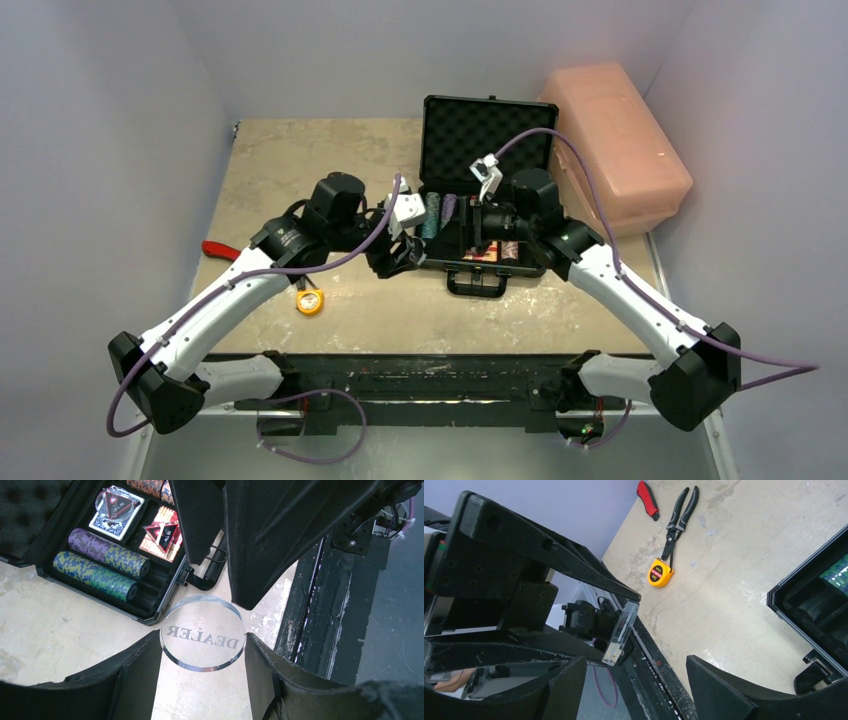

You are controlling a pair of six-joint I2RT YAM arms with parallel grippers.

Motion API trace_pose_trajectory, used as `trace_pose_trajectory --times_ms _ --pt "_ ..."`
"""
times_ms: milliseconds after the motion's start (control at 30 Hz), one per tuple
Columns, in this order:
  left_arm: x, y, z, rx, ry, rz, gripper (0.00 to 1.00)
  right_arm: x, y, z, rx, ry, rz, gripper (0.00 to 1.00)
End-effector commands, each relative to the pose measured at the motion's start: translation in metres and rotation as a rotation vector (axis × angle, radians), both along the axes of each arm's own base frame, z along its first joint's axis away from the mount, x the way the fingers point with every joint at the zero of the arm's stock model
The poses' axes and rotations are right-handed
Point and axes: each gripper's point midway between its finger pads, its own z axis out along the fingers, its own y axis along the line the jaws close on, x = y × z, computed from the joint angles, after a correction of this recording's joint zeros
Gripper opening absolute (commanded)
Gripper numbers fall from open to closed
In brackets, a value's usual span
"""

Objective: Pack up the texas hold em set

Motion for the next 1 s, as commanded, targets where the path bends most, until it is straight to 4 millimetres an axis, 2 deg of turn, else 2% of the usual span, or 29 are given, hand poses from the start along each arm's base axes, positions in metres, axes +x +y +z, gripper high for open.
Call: trace_pose_trajectory --times_ms 0,333,767,933,967 --pt "0.004 -0.005 0.011 -0.028 -0.04 -0.025 0.0 0.008 0.01 0.017 0.016 -0.026 -0.037 0.75" --pt "0.009 -0.004 0.004 0.0 -0.039 -0.008 0.0 0.006 0.03 0.015 0.01 0.01 -0.032 0.57" --pt "0.013 -0.001 0.002 0.018 -0.05 0.016 0.0 0.005 0.044 0.006 -0.02 0.042 -0.035 0.36" --pt "0.019 0.003 0.002 0.034 -0.069 0.045 0.0 0.007 0.045 0.003 -0.044 0.045 -0.048 0.22" --pt "0.019 0.004 0.002 0.037 -0.074 0.049 0.0 0.007 0.044 0.002 -0.049 0.047 -0.051 0.16"
